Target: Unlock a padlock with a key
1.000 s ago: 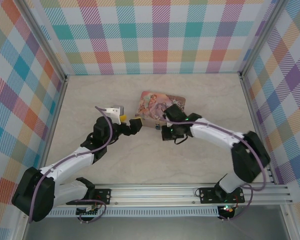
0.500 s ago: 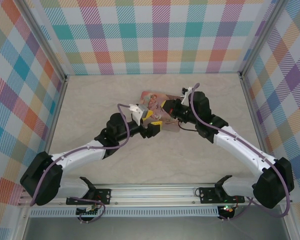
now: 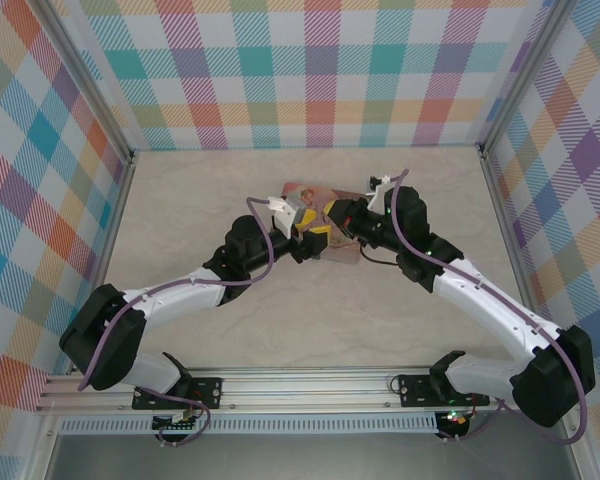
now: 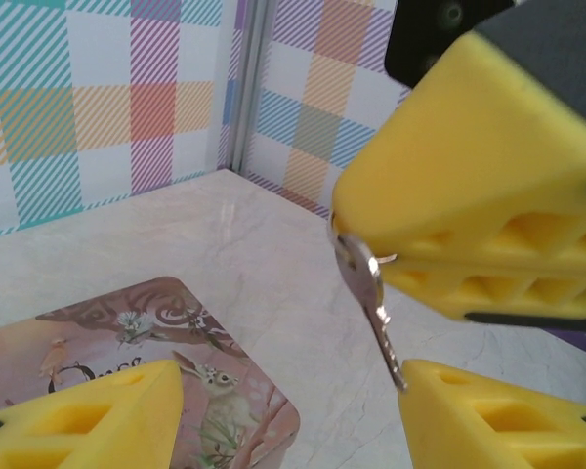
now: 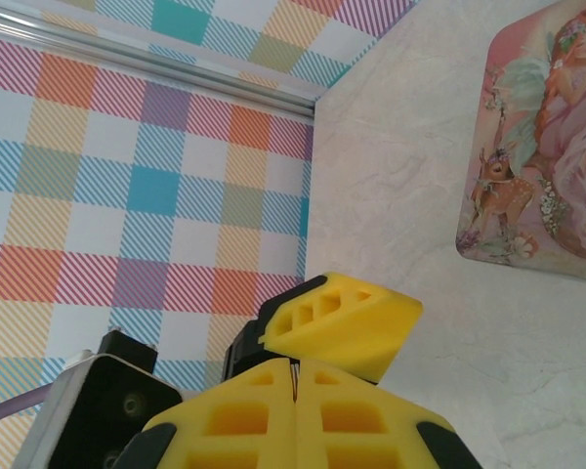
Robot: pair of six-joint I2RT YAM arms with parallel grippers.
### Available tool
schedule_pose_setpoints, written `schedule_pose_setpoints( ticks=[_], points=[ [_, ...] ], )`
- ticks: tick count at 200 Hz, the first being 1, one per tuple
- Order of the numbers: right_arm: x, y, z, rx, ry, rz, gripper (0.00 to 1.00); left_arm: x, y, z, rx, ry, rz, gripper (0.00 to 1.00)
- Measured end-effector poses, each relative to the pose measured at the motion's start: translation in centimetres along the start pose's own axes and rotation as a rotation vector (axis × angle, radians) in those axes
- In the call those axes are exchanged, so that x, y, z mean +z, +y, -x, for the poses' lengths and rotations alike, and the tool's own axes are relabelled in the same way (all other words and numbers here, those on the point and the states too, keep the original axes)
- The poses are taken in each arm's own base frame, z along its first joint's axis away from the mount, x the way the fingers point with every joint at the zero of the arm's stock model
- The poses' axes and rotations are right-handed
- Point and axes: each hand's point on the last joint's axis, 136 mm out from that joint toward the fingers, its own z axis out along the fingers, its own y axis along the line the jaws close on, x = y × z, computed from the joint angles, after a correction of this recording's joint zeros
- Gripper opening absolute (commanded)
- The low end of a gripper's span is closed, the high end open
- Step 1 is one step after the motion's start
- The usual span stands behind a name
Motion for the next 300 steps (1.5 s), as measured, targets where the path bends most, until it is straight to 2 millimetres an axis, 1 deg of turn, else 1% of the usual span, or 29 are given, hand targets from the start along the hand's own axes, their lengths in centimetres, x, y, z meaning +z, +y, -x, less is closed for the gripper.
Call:
schedule_pose_setpoints(
  ticks=[15,39,48,75,81,107,122,137,161,182,208,229,241,265,286,300],
  points=[
    [0.1,-0.4,-0.1,0.003,0.003,-0.007,0.03,0.0,-0.1,0.1,0.000,-0.003,-0.003,0.54],
    [0.1,-0.5,-0.2,0.004,0.007,-0.009,0.03,0.1,-0.2,0.2,0.005,-0.005,-0.005,0.40],
    [0.1,-0.5,-0.3,0.004,0.008,-0.009,0.03,0.1,-0.3,0.2,0.005,-0.006,-0.006,0.32],
    [0.1,-0.5,-0.3,0.004,0.008,-0.009,0.04,0.1,-0.3,0.2,0.018,-0.005,-0.007,0.04],
    [0.1,-0.5,-0.3,0.004,0.008,-0.009,0.05,0.1,-0.4,0.1,0.025,-0.001,-0.007,0.00],
    [-0.1,-0.8,-0.3,-0.018,0.013,-0.021,0.23,0.2,-0.5,-0.2,0.089,0.017,-0.009,0.00],
    [-0.8,-0.9,-0.3,-0.044,0.023,-0.030,0.32,0.2,-0.4,-0.6,0.165,0.042,-0.008,0.00],
    [-2.0,-0.9,0.0,-0.065,0.040,-0.025,0.42,0.0,-0.4,-1.3,0.259,0.077,-0.010,0.00],
    [-3.7,-1.0,0.8,-0.076,0.075,-0.002,0.51,-0.1,-0.5,-2.0,0.438,0.133,-0.027,0.00],
    [-4.7,-1.3,0.7,-0.059,0.138,0.002,0.55,-0.1,-0.8,-2.3,0.636,0.148,-0.051,0.00],
    [-5.4,-1.0,-0.9,-0.039,0.239,0.019,0.56,-0.2,-1.1,-3.4,0.864,0.184,-0.091,0.00],
    [-5.5,-1.0,-1.9,-0.006,0.296,0.030,0.51,-0.3,-1.2,-4.0,1.019,0.208,-0.123,0.00],
    [-5.6,-1.3,-2.5,0.018,0.323,0.030,0.49,-0.2,-1.4,-3.9,1.090,0.208,-0.138,0.00],
    [-5.3,-2.8,-3.4,0.074,0.356,0.001,0.46,0.0,-1.7,-3.3,1.189,0.189,-0.148,0.00],
    [-5.0,-4.7,-4.3,0.142,0.378,-0.035,0.43,0.1,-1.8,-3.1,1.239,0.182,-0.152,0.00],
    [-4.7,-5.5,-4.6,0.181,0.387,-0.053,0.42,0.1,-2.0,-3.2,1.261,0.181,-0.157,0.00]
  ],
)
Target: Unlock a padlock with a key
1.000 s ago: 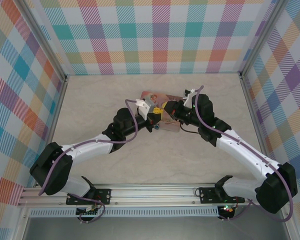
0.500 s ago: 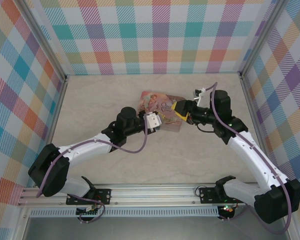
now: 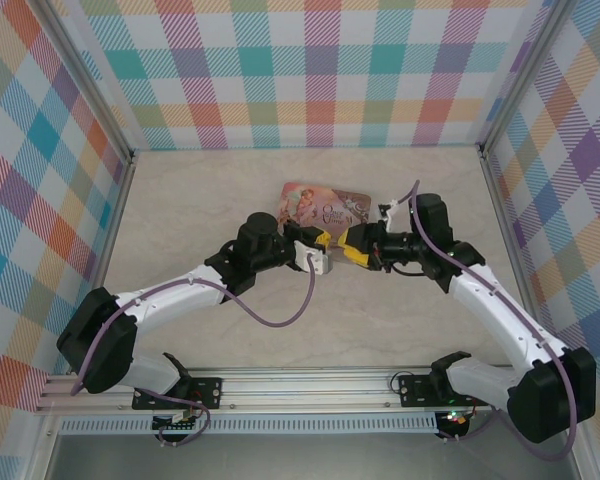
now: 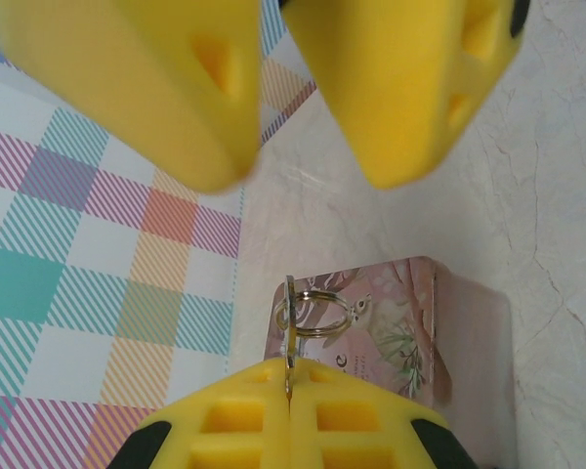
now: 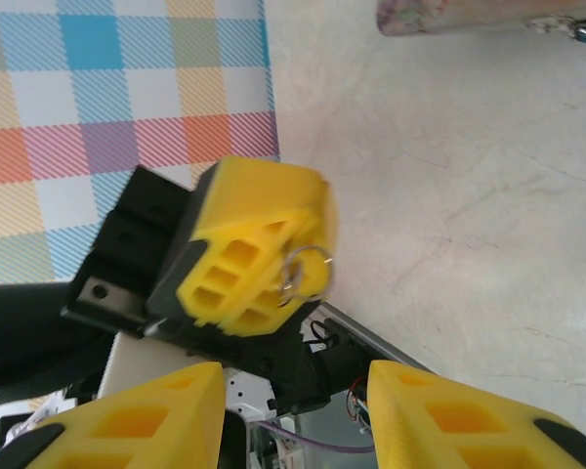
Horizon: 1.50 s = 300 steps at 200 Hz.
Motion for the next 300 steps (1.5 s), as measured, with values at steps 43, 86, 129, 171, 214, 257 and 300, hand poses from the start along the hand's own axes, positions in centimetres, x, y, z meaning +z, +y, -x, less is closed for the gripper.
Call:
schedule_pose_setpoints(
  ticks=[43,86,129,171,214,257,300],
  points=[
    [0.5,0.2,0.7,0.049,-0.011,0.020,0.40,0.3,0.0,0.1,0.042,0.002,-0.003,0.00],
    [1.0,-0.3,1.1,0.089,-0.013,0.026,0.32,0.6,-0.3,0.0,0.055,0.005,-0.013,0.00],
    [1.2,-0.5,1.3,0.103,-0.012,0.023,0.24,0.7,-0.2,0.0,0.064,0.005,-0.011,0.00],
    [1.5,-0.5,1.6,0.114,-0.012,0.025,0.19,0.7,-0.1,0.0,0.067,0.007,-0.011,0.00],
    [1.6,-0.5,1.8,0.110,-0.015,0.031,0.08,0.7,-0.2,-0.2,0.066,0.015,-0.014,0.00],
    [1.7,-0.7,2.0,0.107,-0.028,0.021,0.03,0.8,-0.3,-0.4,0.037,0.026,-0.013,0.37],
    [0.5,-1.2,2.4,0.024,-0.128,0.023,0.03,-0.7,0.7,0.4,-0.148,0.011,0.041,0.74]
  ],
)
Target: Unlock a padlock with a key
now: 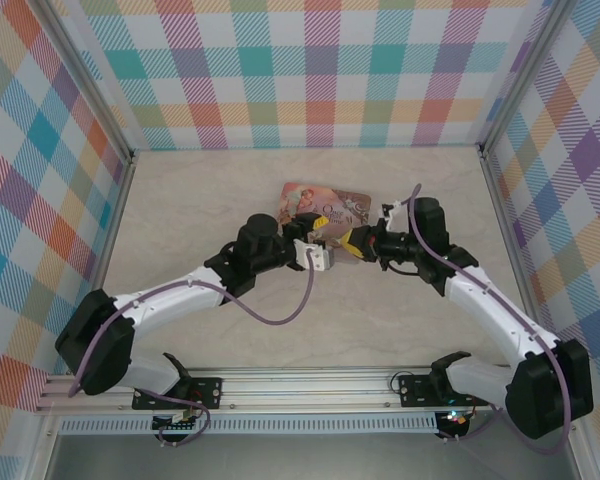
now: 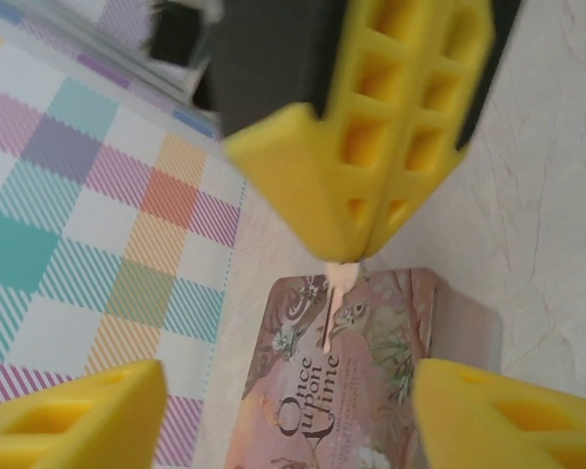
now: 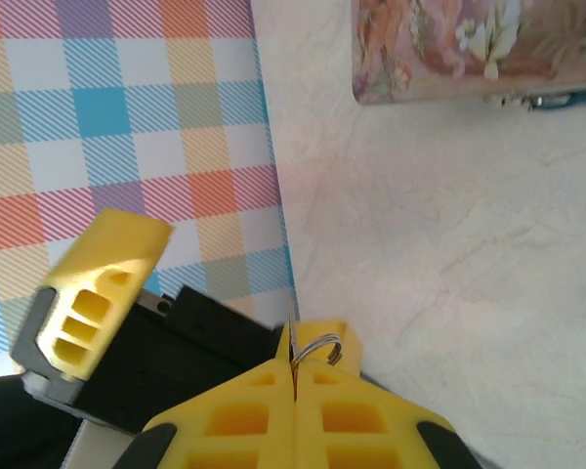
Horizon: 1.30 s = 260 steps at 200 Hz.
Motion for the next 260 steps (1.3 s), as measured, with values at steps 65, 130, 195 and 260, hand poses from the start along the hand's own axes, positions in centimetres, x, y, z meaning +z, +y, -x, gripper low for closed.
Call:
schedule_pose_setpoints(
  ticks=[65,130,195,260],
  points=[
    [-1.2,0.0,2.1,-0.213,-0.233,0.126,0.03,-3.4,2.7,1.8,-0.671,-0.074,0.116,0.79],
    [-1.9,3.2,3.3,-0.407,-0.362,0.329,0.04,-1.4,6.4,1.7,-1.466,-0.226,0.108,0.69],
    [-1.3,4.8,2.1,-0.491,-0.351,0.437,0.04,0.1,7.1,3.5,-1.765,-0.344,-0.050,0.65],
    [-1.1,5.3,1.5,-0.508,-0.336,0.463,0.04,0.8,7.1,4.7,-1.814,-0.380,-0.143,0.41]
  ],
)
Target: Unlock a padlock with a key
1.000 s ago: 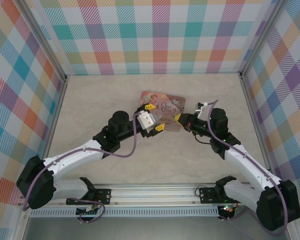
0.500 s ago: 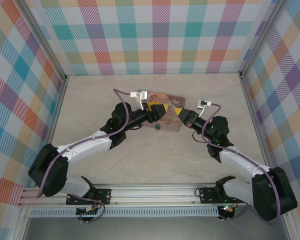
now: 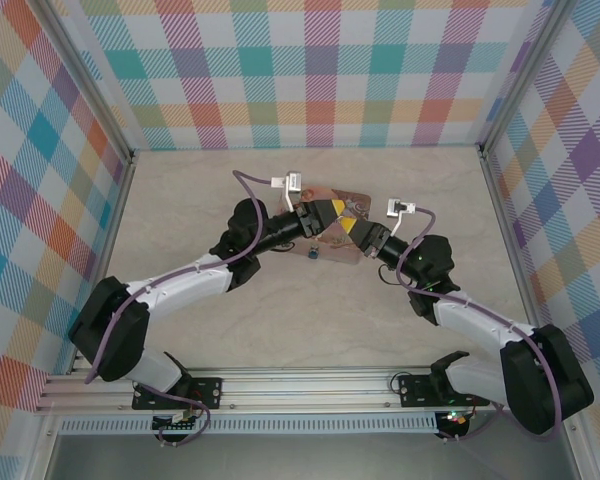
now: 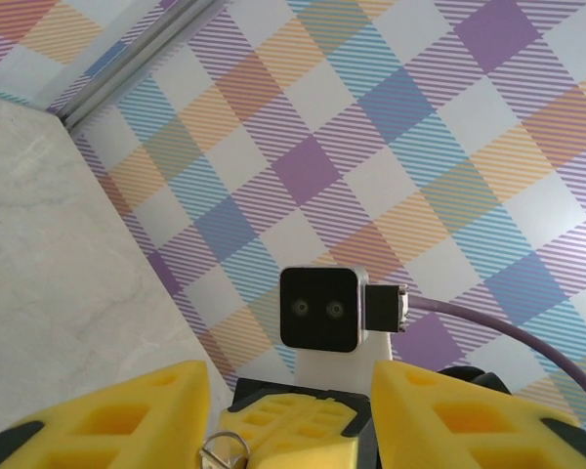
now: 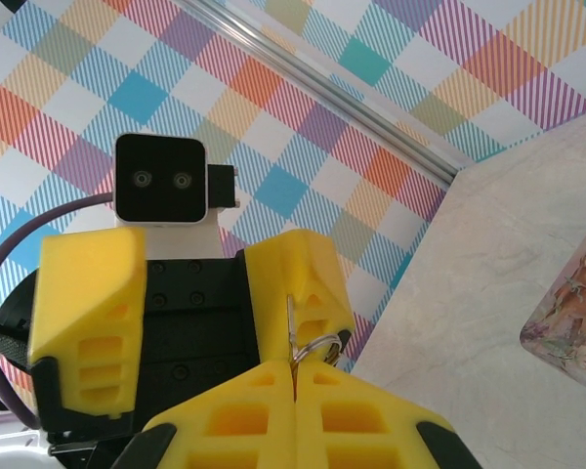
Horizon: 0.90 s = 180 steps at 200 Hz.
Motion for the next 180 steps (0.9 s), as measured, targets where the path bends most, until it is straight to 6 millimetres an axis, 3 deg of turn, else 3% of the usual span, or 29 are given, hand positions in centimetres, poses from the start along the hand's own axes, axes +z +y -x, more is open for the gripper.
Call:
schedule_pose_setpoints(
  ticks=[30,78,132,180],
  points=[
    [0.0,0.0,0.0,-0.001,-0.001,0.002,0.04,0.2,0.4,-0.5,-0.014,0.022,0.002,0.32],
    [0.0,0.5,0.2,-0.012,-0.008,0.018,0.10,0.4,0.6,-0.3,-0.012,0.021,0.008,0.00],
    [-0.9,0.5,-0.4,-0.058,0.034,-0.026,0.34,0.0,0.9,-0.7,0.070,0.058,0.050,0.00],
    [-2.5,4.1,-0.2,-0.260,0.108,-0.018,0.48,-1.0,-1.9,0.1,0.195,0.069,0.009,0.00]
  ],
)
